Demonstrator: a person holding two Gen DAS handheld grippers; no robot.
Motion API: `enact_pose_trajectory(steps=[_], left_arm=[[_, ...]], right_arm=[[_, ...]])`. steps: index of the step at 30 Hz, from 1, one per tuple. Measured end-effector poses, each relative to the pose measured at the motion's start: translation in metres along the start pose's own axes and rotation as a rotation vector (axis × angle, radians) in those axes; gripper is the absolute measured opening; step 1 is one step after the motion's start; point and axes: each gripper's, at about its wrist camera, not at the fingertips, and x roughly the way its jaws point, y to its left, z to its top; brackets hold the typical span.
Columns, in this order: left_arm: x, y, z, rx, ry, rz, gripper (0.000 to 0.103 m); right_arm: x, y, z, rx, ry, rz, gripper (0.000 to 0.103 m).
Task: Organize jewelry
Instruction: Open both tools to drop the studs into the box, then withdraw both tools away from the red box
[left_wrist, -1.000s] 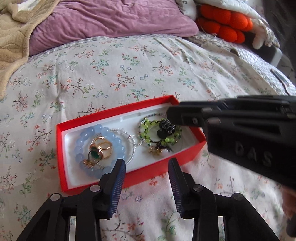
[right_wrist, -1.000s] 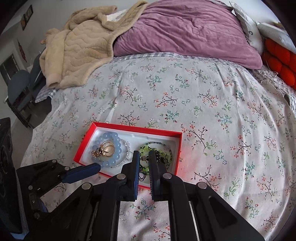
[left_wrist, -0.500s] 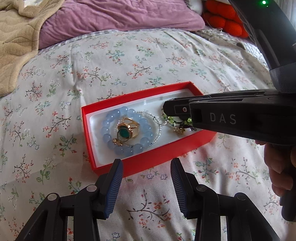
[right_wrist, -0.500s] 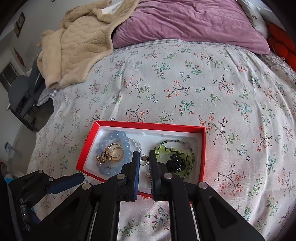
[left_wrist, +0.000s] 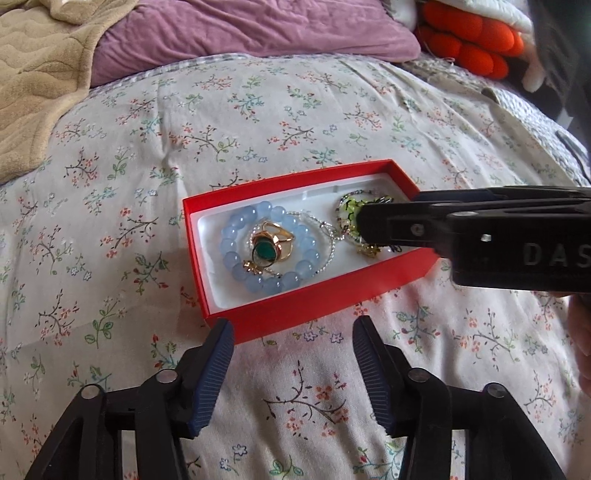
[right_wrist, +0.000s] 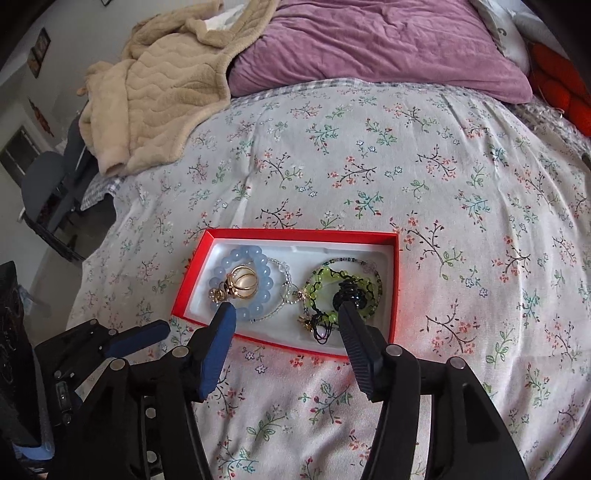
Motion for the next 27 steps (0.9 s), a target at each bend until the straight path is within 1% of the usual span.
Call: enact_pose_trajectory(steps=[1,3,5,10,12,15,16,17,18,20,24,27], left_arm=[[-0.002,0.000,-0.001,-0.005,0.001,0.007,0.063],[-0.005,0.001,-0.003,-0.020,0.006,0.036,0.070],[-0.010,0.003,-0.005,-0.039,0.008,0.062,0.079],[-0.016,0.011,-0.011,-0.090,0.033,0.093,0.091],[-0.017,0.013,-0.015,-0.107,0.051,0.117,0.093],[-0.020,0.018,-0.020,-0.138,0.073,0.149,0.097],[-0.020,0.019,-0.022,-0.154,0.080,0.159,0.099],[-0.021,0.021,-0.024,-0.174,0.084,0.167,0.102],[-0.022,0.022,-0.026,-0.194,0.087,0.176,0.102],[-0.023,0.026,-0.029,-0.227,0.092,0.190,0.102],[-0.022,0.028,-0.034,-0.279,0.108,0.216,0.102],[-0.021,0.025,-0.036,-0.286,0.114,0.229,0.102]], right_arm=[[-0.003,0.000,-0.002,0.002,0.002,-0.012,0.062],[-0.009,-0.001,-0.007,0.006,0.005,-0.033,0.068],[-0.014,-0.002,-0.013,0.007,0.013,-0.057,0.070],[-0.026,0.003,-0.030,-0.033,0.032,-0.114,0.073],[-0.030,0.003,-0.039,-0.042,0.037,-0.139,0.080],[-0.034,0.002,-0.050,-0.026,0.057,-0.177,0.087],[-0.034,0.001,-0.053,-0.017,0.061,-0.179,0.088],[-0.035,0.000,-0.056,-0.011,0.065,-0.182,0.093],[-0.036,0.000,-0.058,-0.008,0.065,-0.190,0.097],[-0.037,0.002,-0.061,-0.022,0.058,-0.213,0.102],[-0.038,0.006,-0.066,-0.047,0.049,-0.272,0.103],[-0.036,0.004,-0.065,-0.036,0.055,-0.279,0.103]])
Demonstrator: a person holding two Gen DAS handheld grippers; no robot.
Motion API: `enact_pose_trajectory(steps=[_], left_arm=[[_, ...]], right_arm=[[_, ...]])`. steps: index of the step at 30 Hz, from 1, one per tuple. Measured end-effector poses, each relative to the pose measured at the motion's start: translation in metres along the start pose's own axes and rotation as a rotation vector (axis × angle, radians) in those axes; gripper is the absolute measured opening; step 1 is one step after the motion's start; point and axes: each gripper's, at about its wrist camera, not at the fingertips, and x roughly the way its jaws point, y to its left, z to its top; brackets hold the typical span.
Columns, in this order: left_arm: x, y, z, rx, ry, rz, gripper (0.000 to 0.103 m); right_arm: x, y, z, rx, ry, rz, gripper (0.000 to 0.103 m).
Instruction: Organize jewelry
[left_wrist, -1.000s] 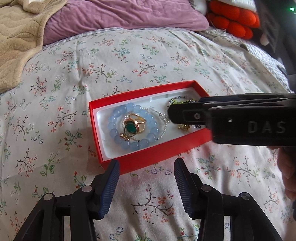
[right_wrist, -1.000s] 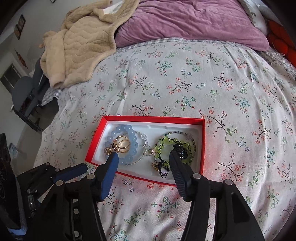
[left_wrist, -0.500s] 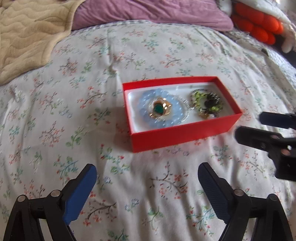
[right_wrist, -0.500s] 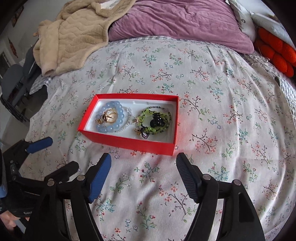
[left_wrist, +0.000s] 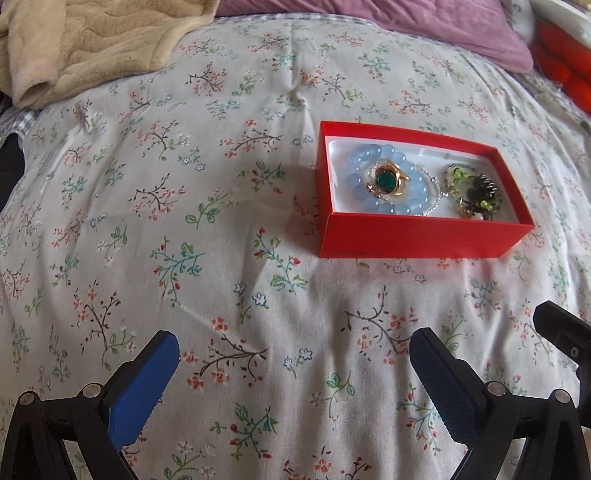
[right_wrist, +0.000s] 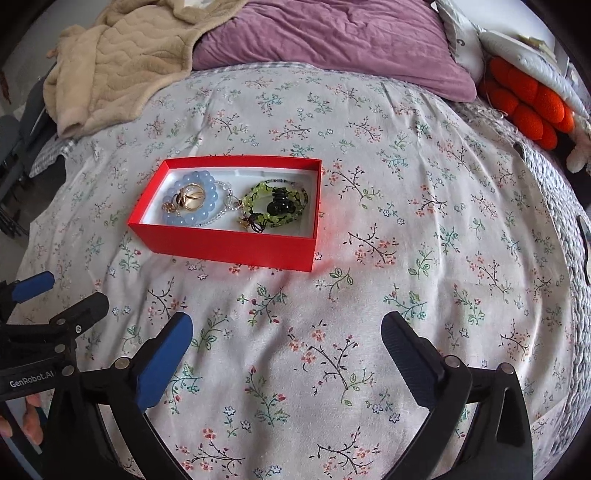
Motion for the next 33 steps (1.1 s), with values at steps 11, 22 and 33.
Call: enact_pose_trajectory(steps=[11,22,33], left_arm=[[0.006,-0.003,0.001,-0.009,0.013,0.017,0.102],[0.008,0.000,0.002,-0.010,0.012,0.024,0.102],[0.007,0.000,0.002,-0.004,0.008,0.029,0.102]], right_arm=[[0.009,0.000,0.003,0.002,0.020,-0.012,0.103],[0.014,0.001,0.003,0.011,0.038,-0.008,0.103],[0.015,0.002,0.002,0.008,0.040,-0.015,0.103]])
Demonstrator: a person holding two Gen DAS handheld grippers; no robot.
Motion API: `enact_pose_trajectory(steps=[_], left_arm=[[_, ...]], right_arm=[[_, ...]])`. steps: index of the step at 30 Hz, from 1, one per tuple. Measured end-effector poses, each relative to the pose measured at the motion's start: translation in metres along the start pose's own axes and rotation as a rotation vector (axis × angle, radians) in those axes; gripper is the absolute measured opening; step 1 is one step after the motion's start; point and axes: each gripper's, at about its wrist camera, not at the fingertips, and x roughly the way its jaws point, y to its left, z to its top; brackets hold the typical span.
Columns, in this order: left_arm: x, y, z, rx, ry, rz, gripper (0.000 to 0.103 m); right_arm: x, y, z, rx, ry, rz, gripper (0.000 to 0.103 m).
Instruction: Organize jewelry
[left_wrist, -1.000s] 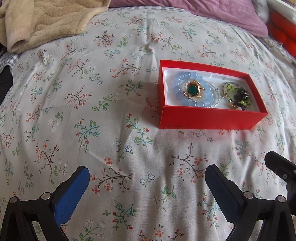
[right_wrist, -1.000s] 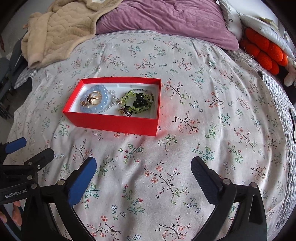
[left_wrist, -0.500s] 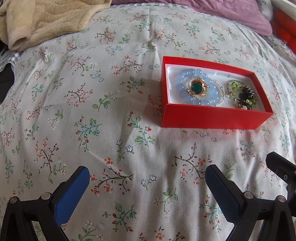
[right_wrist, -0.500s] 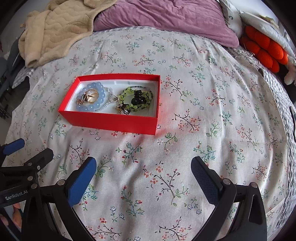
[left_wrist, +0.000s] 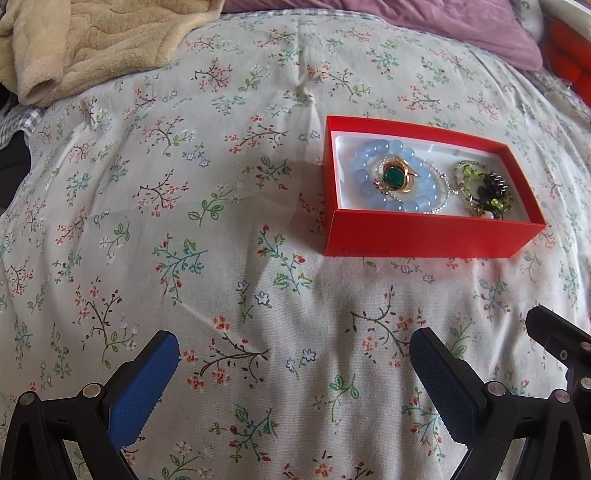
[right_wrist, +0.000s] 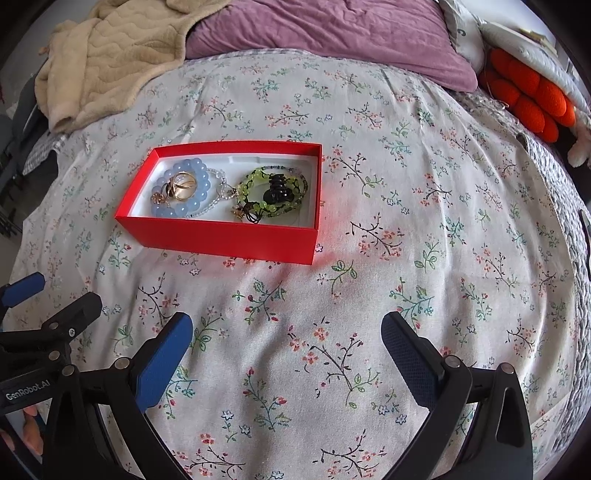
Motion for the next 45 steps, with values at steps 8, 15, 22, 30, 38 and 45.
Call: enact_pose_trajectory(steps=[8,15,22,30,38,45], left_arm=[[-0.0017,0.0009,0.0009,-0.005,-0.006,0.002,0.102],[-0.0015,0.0009,0.0007,-0.004,-0.004,0.001,0.102],[-0.0010,0.0004,-0.0001,0.000,-0.002,0.001,0.102],[-0.0009,0.0000,-0.0002,0.001,-0.001,0.001,0.102],[-0.0012,-0.0001,-0.0003,-0.001,-0.001,0.000,0.102],[-0.0003,0.0000,-0.0002,0.001,0.001,-0.003,0.102]], right_arm=[[0.0001,0.0000,0.0002,-0.001,-0.001,-0.001,0.103],[0.0002,-0.0005,0.0004,0.001,-0.001,-0.003,0.103],[0.0017,-0.0017,-0.0003,-0.001,0.005,-0.004,0.103],[0.0017,-0.0016,-0.0008,0.000,0.004,-0.006,0.103],[0.0015,-0.0029,-0.0003,0.002,0.004,-0.010,0.103],[0.0014,-0.0031,-0.0011,0.001,0.006,-0.013,0.103]])
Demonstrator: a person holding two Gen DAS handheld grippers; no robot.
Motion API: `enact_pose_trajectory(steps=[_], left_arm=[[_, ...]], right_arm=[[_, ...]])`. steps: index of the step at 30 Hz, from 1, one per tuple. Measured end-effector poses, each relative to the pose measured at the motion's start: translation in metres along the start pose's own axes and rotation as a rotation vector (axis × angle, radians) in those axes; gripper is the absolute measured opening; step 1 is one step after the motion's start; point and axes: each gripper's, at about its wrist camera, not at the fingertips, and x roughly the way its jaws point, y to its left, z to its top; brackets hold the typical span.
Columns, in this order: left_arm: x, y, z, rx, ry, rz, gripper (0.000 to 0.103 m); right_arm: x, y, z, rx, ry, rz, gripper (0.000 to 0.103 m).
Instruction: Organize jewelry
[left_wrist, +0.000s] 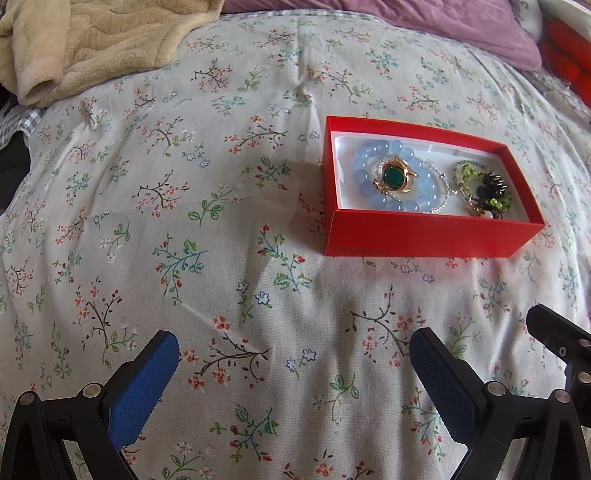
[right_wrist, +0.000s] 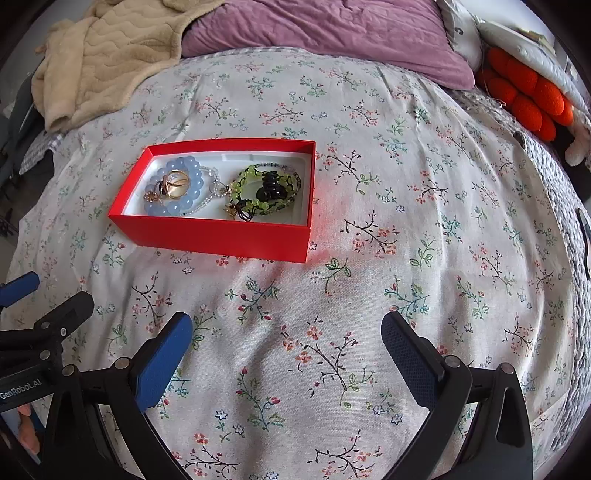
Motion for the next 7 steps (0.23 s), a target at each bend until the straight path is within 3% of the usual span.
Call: enact_pose_trajectory(steps=[7], left_arm=[[0.0012,0.0025,-0.0038,-0.006,0.003,-0.008,0.102]], right_arm=[[0.0013,0.0011,-0.0049,-0.005,0.004,-0.007,0.103]])
